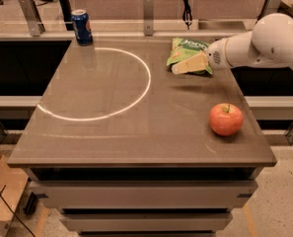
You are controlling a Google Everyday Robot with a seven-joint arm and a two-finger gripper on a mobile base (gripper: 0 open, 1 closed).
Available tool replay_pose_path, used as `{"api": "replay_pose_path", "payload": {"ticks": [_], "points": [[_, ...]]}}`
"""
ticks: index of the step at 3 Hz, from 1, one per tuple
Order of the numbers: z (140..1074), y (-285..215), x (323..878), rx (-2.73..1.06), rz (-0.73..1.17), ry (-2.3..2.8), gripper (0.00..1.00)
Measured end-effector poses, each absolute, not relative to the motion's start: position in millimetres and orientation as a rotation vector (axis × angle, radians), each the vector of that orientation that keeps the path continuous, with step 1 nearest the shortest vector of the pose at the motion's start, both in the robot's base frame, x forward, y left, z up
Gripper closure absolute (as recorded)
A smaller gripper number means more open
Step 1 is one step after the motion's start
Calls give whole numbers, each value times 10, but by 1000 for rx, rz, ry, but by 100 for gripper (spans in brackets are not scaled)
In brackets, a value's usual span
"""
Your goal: Move green rice chip bag near pepsi can
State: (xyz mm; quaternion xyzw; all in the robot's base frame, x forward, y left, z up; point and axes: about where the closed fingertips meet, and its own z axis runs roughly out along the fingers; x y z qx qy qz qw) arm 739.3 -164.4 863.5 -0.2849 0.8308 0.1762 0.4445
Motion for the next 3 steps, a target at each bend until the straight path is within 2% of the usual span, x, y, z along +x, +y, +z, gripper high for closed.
{"api": "replay_pose_path", "payload": {"ticks": [1,2,3], "points": [[8499,-1654,7628,-701,428,2072,0],[8357,-1762,7762,-710,388,2117,18],[8365,-1868,7772,-722,337,2126,41]]}}
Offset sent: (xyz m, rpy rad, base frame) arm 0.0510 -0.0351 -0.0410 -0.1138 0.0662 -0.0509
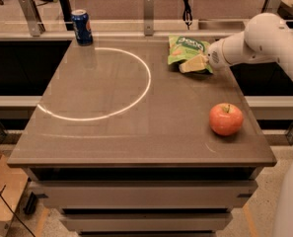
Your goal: Move green rice chip bag near pepsi can
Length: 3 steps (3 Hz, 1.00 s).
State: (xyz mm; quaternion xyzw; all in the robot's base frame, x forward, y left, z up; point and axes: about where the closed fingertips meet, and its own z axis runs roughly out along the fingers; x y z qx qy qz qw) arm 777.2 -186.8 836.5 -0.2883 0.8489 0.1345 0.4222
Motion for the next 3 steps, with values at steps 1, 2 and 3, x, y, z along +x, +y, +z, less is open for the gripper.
{"api": "replay_pose_path", "payload": {"ticks": [1,2,3], "points": [[8519,-1834,7732,-770,315,2094,64],[8887,-1544,7665,-881,324,1996,87],[9324,-1076,7580,-1013,370,1859,100]]}}
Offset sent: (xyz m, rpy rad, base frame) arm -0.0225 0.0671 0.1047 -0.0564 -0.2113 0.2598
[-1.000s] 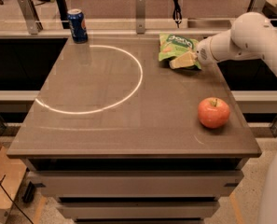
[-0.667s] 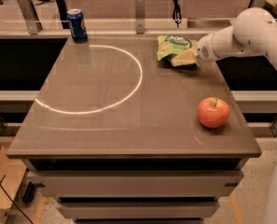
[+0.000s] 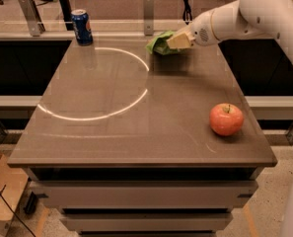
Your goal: Move green rice chip bag near pepsi can
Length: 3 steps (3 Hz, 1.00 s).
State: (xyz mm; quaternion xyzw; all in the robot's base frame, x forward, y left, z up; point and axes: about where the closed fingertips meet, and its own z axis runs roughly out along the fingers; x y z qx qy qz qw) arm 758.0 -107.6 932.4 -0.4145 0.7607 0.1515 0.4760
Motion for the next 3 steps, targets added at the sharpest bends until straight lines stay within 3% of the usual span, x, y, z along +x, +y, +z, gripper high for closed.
{"api": "replay_pose_path", "payload": {"ticks": [1,3], "points": [[9742,-571,7438,-1141,465,1728,100],[9708,-402,7450,-1150,472,1714,100]]}}
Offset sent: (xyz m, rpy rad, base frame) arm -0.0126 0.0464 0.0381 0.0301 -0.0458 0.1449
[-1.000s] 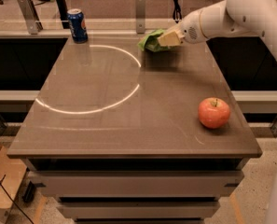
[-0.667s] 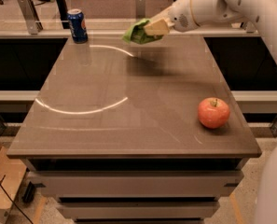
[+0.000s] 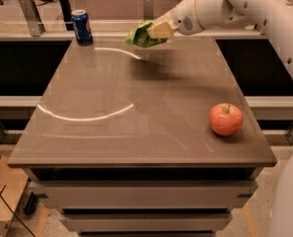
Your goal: Move green rice chip bag near pepsi can
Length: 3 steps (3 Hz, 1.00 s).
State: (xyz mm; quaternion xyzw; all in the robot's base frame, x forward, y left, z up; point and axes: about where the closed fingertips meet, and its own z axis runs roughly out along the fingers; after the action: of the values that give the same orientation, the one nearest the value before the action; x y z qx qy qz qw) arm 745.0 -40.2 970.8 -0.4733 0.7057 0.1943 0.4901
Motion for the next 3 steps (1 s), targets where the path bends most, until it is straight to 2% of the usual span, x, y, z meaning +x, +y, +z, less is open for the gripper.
{"api": "replay_pose_path", "payload": {"ticks": [3], "points": [[9163,586,7944,-1069,473,1623,100]]}}
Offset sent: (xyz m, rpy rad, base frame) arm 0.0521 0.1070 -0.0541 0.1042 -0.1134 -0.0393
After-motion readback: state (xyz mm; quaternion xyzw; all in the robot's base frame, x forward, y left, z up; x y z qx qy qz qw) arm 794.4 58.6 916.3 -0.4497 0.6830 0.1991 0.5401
